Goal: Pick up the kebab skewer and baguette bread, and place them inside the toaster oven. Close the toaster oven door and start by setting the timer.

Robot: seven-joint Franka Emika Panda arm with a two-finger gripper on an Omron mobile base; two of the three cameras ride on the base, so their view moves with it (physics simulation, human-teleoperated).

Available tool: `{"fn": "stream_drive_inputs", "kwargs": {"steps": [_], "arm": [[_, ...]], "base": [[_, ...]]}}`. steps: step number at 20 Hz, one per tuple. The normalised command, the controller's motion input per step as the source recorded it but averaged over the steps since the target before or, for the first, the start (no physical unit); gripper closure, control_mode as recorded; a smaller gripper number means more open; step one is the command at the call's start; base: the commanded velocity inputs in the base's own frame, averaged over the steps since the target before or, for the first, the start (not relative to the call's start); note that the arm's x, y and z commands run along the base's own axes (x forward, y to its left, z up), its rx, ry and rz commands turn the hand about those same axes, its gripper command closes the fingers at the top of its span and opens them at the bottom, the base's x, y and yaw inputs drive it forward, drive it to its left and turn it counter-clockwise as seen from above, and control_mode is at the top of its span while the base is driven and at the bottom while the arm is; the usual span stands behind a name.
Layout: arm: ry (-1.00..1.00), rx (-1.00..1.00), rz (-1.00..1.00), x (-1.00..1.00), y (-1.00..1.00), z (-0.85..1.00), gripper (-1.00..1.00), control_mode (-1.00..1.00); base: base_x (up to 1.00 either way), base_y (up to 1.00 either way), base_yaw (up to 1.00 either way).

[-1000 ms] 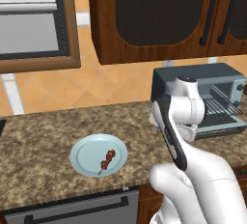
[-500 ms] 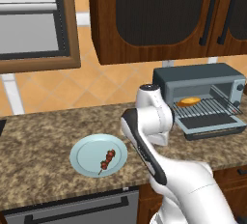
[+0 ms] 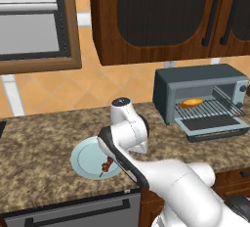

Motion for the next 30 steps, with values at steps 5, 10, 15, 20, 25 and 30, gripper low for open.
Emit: {"fn": "stream_drive_inputs", "kwargs": {"steps": [5,10,15,20,25,30], "arm": [[0.01,0.00,0.06,0.42,0.25,-0.28,-1.00,-1.00],[0.00,0.00,0.02,0.36,0.30,-0.38,-1.00,-1.00],[0.01,0.00,0.02,0.27,0.29,-0.44,-1.00,-1.00],[0.01,0.00,0.06,0.07,0.04,-0.35,-1.00,-1.00],[0.01,0.00,0.04,0.00,0.00,-0.31,-1.00,-1.00],[0.01,0.00,0.03,0.00,0.00,-0.28,1.00,-1.00]], "base": [[0.00,0.00,0.00],[0.00,0.00,0.00],[0.00,0.00,0.00],[0.00,0.00,0.00],[0.00,0.00,0.00],[0.00,0.00,0.00]]}}
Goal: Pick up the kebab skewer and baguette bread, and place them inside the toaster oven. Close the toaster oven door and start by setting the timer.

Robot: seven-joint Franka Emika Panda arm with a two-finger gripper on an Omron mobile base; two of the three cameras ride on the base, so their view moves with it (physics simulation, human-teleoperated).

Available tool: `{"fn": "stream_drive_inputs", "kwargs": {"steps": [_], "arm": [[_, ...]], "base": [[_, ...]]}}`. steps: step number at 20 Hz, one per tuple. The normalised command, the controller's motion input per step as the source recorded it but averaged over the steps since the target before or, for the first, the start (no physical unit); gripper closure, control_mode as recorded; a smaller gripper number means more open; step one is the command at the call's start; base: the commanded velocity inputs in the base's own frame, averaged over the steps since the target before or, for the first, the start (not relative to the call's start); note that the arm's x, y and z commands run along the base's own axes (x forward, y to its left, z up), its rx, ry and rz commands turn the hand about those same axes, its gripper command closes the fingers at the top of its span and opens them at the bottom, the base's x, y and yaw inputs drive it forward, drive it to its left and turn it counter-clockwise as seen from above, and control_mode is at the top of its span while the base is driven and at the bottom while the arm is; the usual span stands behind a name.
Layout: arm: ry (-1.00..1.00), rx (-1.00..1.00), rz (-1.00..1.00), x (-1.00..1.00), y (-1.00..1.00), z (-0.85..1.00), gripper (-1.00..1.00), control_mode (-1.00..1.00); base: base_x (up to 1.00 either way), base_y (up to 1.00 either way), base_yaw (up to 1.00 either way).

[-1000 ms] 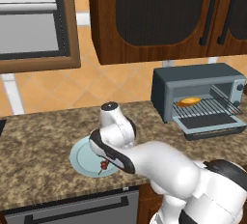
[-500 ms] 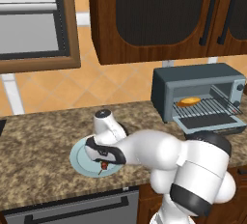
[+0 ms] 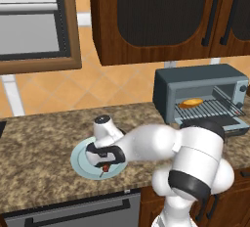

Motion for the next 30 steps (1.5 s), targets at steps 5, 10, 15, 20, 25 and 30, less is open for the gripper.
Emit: {"fn": "stream_drive_inputs", "kwargs": {"steps": [5,10,15,20,25,30], "arm": [[0.04,0.00,0.01,0.00,0.00,0.00,1.00,-1.00],[0.00,0.00,0.00,0.00,-0.23,0.25,1.00,-1.00],[-0.03,0.00,-0.01,-0.01,-0.67,0.81,1.00,-1.00],[0.00,0.00,-0.12,-0.04,-0.88,0.78,1.00,-1.00],[0.00,0.00,-0.24,-0.17,-1.00,0.48,1.00,-1.00],[-0.03,0.00,-0.30,-0.27,-1.00,0.26,1.00,-1.00]], "base": [[0.00,0.00,0.00],[0.00,0.00,0.00],[0.00,0.00,0.00],[0.00,0.00,0.00],[0.00,0.00,0.00],[0.00,0.00,0.00]]}}
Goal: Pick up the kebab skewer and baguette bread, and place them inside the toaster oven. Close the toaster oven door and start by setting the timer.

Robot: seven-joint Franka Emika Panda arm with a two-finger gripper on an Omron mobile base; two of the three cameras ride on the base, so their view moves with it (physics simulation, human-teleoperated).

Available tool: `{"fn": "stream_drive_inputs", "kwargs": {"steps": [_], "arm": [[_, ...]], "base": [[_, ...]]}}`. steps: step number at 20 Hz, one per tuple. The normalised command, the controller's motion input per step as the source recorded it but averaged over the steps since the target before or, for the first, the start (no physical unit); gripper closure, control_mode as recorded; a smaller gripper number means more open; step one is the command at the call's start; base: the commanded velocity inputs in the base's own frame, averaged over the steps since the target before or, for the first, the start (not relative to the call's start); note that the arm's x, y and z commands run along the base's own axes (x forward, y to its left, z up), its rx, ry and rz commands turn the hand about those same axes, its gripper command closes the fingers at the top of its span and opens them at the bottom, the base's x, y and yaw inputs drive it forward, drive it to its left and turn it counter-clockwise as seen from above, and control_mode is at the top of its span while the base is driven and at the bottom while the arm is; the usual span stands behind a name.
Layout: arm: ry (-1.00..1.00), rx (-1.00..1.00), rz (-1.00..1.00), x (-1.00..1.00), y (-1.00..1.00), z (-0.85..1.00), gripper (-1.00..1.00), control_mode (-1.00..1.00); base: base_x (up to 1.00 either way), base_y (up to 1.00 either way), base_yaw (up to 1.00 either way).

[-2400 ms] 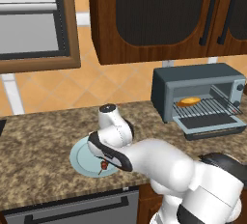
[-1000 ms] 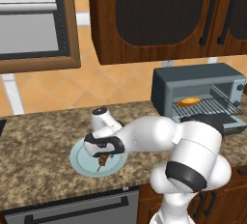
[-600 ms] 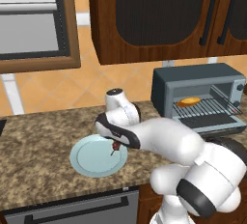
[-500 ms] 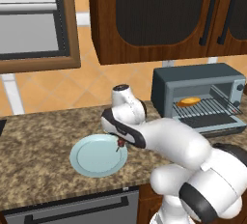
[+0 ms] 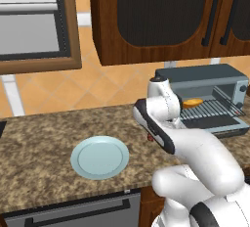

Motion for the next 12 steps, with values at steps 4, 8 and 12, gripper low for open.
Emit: {"fn": "stream_drive_inputs", "kwargs": {"steps": [4,8,12], "arm": [[0.00,0.00,-0.39,-0.26,-1.00,0.25,1.00,-1.00],[0.00,0.00,-0.42,-0.09,-1.00,0.27,1.00,-1.00],[0.00,0.00,-0.41,-0.03,-1.00,0.31,1.00,-1.00]], "base": [[0.00,0.00,0.00],[0.00,0.00,0.00],[0.00,0.00,0.00]]}}
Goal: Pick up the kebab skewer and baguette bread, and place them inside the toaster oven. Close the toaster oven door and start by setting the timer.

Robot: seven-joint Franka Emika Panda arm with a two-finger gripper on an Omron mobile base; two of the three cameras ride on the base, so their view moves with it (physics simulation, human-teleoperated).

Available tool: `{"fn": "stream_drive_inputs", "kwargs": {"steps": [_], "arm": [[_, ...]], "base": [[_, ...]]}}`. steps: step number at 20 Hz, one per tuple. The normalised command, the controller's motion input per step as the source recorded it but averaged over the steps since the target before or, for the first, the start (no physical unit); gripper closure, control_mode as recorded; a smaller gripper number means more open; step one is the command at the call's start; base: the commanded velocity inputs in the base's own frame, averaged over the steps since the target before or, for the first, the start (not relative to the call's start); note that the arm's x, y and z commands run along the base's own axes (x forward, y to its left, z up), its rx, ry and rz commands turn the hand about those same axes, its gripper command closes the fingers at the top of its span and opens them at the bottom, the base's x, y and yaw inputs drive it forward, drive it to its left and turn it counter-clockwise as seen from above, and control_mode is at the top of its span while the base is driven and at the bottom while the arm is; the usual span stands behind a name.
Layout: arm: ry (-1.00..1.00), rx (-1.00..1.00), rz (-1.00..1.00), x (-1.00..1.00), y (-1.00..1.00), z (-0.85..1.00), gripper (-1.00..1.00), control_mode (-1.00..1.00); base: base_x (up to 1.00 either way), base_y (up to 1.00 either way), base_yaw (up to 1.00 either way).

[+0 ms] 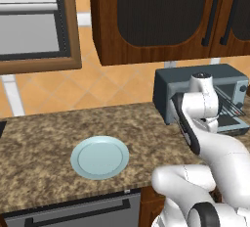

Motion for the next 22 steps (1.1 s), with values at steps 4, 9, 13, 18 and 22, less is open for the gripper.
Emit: {"fn": "stream_drive_inputs", "kwargs": {"steps": [4,9,13,18,22], "arm": [[-0.02,0.00,-0.28,0.00,-0.85,0.36,1.00,-1.00],[-0.15,0.00,-0.04,0.00,-0.55,0.27,1.00,-1.00],[-0.18,0.00,-0.01,0.00,-0.52,0.17,1.00,-1.00],[-0.30,0.00,0.00,0.02,-0.29,0.15,1.00,-1.00],[-0.18,0.00,0.00,0.28,-0.10,0.03,1.00,-1.00]], "base": [[0.00,0.00,0.00],[0.00,0.00,0.00],[0.00,0.00,0.00],[0.00,0.00,0.00],[0.00,0.00,0.00]]}}
